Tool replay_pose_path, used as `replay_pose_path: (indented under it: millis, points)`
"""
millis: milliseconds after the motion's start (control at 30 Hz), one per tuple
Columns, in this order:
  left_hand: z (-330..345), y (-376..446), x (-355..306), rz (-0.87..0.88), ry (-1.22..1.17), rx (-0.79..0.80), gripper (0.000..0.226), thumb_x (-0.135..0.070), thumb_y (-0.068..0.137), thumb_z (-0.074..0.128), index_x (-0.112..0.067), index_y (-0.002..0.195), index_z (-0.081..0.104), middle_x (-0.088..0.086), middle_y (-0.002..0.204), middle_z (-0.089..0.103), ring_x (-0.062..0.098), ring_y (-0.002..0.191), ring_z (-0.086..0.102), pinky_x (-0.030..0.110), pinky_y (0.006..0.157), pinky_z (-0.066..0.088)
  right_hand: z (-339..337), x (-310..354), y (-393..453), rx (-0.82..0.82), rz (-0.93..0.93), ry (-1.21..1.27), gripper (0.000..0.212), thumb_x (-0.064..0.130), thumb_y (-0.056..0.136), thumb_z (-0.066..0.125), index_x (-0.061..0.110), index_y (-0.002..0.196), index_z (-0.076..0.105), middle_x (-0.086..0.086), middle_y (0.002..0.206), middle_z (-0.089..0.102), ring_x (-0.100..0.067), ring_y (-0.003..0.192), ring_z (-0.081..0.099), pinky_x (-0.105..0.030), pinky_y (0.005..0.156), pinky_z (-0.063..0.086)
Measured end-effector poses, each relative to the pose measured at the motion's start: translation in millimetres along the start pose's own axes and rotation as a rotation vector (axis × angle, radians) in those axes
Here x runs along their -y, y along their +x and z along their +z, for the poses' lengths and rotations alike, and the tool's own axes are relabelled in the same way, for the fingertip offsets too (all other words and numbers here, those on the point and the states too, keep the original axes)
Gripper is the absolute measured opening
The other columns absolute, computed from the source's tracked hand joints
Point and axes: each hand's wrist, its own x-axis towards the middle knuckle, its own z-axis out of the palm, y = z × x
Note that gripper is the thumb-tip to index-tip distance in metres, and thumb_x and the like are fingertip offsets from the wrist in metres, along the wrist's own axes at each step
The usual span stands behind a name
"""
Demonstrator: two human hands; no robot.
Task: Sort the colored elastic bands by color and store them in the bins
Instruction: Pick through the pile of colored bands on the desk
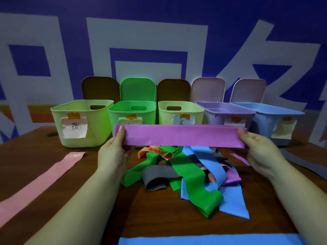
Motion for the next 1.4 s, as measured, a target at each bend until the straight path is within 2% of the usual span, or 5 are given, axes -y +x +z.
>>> replay_pose_path:
  millis: [100,233,467,667,1400]
  points:
    - [-0.8,2.3,-3.7,0.027,0.038,0.043,0.013,-0.025,0.089,0.059,-0.012,0.086,0.058,0.005,0.091,0.064,0.011,0.084,0.062,0.022,0.062,0.056,3.8,3.5,-3.4,-0.043,-0.042,-0.039,0.082,0.06,0.033,0.087,0.002,0.088,0.066,-0.01,0.071,0.072,-0.017,0.064,0.069,-0.022,0.057,0.056]
    - [-0.6,5.3,-4.1,-0.06,0.149,0.158,0.011,-0.02,0.088,0.06,-0.009,0.089,0.06,0.01,0.089,0.066,0.015,0.081,0.065,0.021,0.055,0.057,8.3,4.3,-8.2,-0.177,-0.123,-0.241,0.02,0.027,0.089,0.059,0.009,0.093,0.067,-0.001,0.064,0.069,-0.01,0.057,0.064,-0.011,0.049,0.049]
    - [5.7,0.1,2.7,-0.274,0.117,0.143,0.006,-0.011,0.091,0.056,-0.004,0.091,0.055,0.01,0.084,0.062,0.018,0.073,0.061,0.023,0.052,0.056,18.2,-7.4,3.7,-0.332,0.007,-0.33,0.027,0.025,0.094,0.055,0.006,0.112,0.064,-0.008,0.082,0.065,-0.019,0.073,0.056,-0.031,0.068,0.049]
    - [2.1,-2.9,-3.0,-0.339,0.019,0.164,0.008,-0.006,0.094,0.048,-0.001,0.089,0.053,0.013,0.088,0.051,0.025,0.077,0.058,0.029,0.053,0.057,36.8,25.0,9.9,-0.152,0.419,-0.154,0.01,0.013,0.096,0.048,0.011,0.089,0.054,-0.007,0.071,0.06,-0.017,0.066,0.055,-0.023,0.045,0.052]
    - [32.3,-38.9,13.9,-0.19,0.518,0.449,0.009,0.0,0.091,0.051,0.001,0.09,0.06,0.005,0.055,0.066,0.008,0.044,0.061,0.014,0.048,0.053,-67.6,82.7,-103.2,-0.098,0.169,-0.488,0.01,-0.003,0.084,0.062,0.006,0.083,0.063,-0.005,0.059,0.061,-0.007,0.046,0.057,-0.016,0.044,0.048]
